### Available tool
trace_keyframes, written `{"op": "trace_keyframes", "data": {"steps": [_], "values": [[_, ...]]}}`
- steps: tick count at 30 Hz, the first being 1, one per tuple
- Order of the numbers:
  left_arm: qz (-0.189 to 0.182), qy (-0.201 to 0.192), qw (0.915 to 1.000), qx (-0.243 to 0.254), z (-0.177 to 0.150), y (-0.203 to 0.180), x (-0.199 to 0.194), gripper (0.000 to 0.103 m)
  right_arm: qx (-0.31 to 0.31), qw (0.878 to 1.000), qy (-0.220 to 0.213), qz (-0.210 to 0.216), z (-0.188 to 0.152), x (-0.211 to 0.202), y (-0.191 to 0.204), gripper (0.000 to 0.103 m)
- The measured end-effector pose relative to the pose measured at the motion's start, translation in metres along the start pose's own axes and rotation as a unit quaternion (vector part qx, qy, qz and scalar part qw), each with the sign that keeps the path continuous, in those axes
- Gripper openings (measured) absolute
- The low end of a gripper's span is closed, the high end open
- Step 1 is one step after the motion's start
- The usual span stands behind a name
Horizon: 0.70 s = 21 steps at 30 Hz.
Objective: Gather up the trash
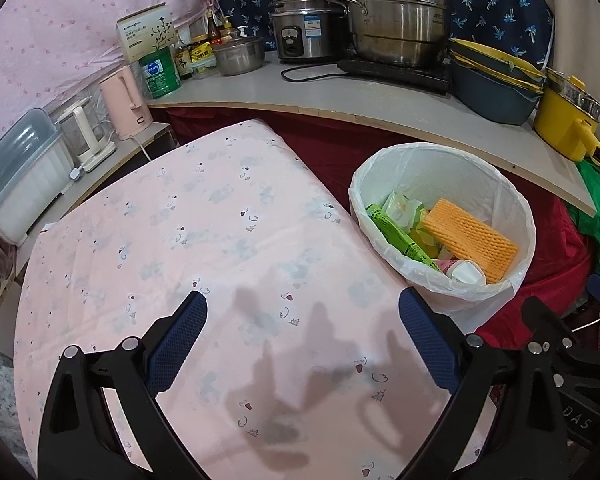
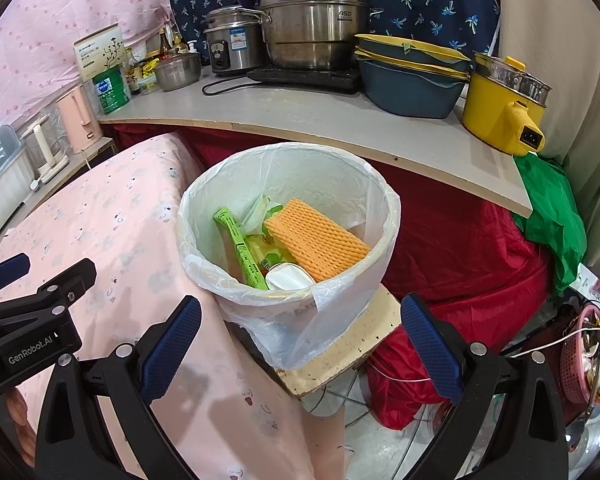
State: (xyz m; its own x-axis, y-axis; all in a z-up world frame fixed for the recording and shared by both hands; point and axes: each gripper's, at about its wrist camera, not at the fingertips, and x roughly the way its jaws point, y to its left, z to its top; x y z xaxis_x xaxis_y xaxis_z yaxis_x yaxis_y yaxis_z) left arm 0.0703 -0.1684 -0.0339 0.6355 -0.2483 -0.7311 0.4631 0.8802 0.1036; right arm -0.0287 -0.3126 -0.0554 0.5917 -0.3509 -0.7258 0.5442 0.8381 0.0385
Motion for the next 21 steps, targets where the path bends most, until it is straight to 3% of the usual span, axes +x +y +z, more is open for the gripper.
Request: {"op": "trace_keyframes", "data": {"steps": [21], "values": [[-0.003, -0.005, 1.0, 0.005, 0.0011, -0.006, -0.0026, 0.092, 0.003, 1.0, -0.001, 0.0, -0.0007, -0.0016, -0.0027, 0.096]]}}
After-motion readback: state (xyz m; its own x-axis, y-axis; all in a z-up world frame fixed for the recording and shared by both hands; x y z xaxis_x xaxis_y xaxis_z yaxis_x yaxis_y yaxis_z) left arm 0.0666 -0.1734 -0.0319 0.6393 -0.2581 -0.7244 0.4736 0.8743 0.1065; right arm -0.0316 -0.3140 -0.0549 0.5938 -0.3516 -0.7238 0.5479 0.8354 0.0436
